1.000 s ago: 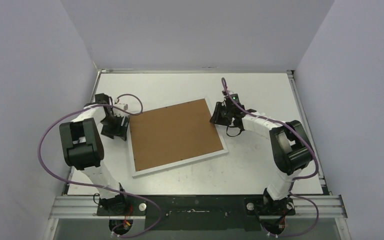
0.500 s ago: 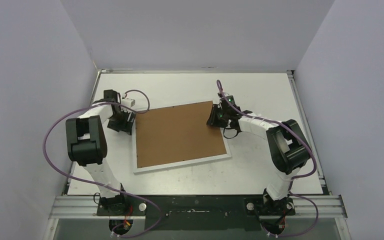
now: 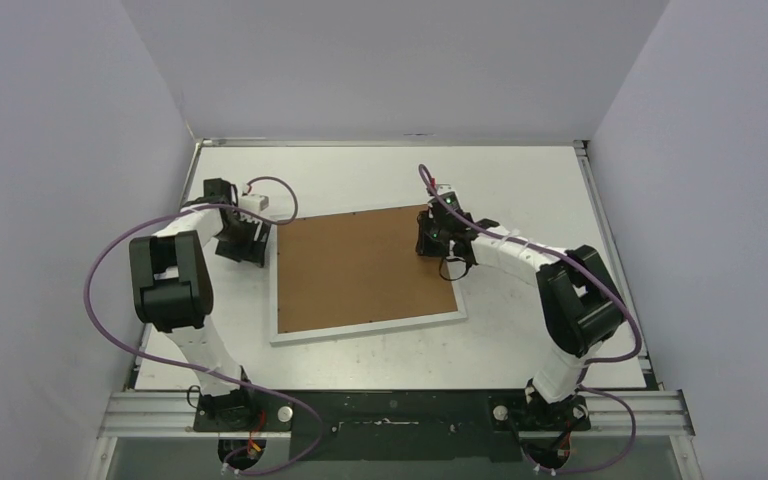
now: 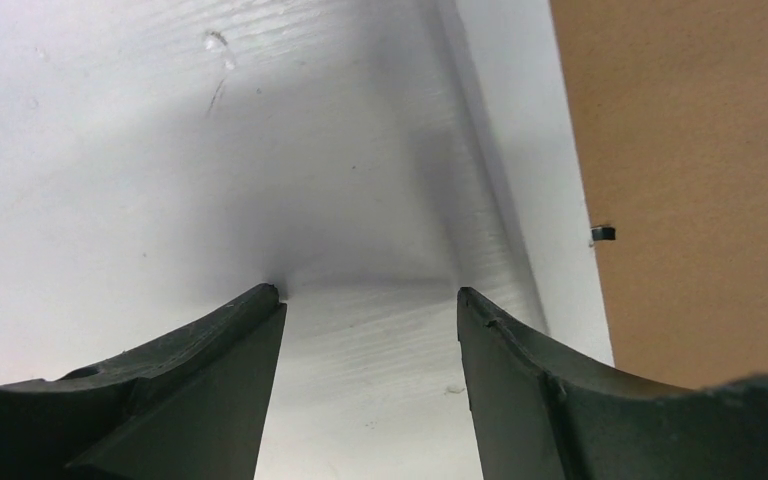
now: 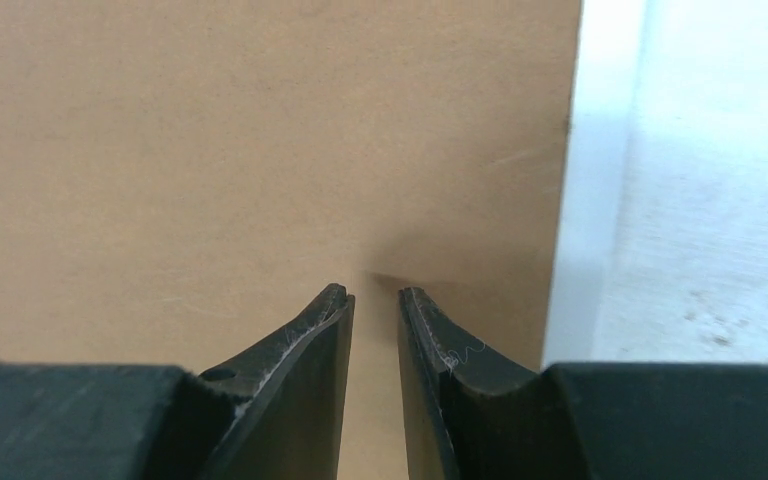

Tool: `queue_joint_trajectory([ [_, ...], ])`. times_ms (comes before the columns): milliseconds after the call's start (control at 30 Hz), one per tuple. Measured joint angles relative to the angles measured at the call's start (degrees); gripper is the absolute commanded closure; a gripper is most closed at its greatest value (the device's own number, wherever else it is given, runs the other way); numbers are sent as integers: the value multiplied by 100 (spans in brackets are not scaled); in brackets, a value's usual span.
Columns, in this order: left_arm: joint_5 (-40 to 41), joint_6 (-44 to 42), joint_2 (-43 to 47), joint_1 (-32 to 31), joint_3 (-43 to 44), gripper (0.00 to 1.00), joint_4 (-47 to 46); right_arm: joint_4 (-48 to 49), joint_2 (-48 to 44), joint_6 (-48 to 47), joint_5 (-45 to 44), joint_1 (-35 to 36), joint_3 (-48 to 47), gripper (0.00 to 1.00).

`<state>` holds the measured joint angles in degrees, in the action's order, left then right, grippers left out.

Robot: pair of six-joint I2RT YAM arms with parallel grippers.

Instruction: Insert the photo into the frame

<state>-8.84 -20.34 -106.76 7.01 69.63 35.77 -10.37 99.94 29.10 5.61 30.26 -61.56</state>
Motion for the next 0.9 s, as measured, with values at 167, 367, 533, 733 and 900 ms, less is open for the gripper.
queue_joint_trajectory([
  [167,-125,2,0,138,52,38,129,-387,-90,-297,-472,59,-181,76],
  [367,-286,24,2,74,52,38,195,-782,232,-483,-732,203,-442,79],
  [533,-310,22,2,-55,52,38,197,-999,413,-599,-1106,446,-647,82],
  [733,-284,24,0,-87,55,39,195,-1093,479,-590,-1445,584,-697,83],
  [900,-256,24,-2,-98,61,39,197,-1082,507,-568,-1572,603,-697,83],
])
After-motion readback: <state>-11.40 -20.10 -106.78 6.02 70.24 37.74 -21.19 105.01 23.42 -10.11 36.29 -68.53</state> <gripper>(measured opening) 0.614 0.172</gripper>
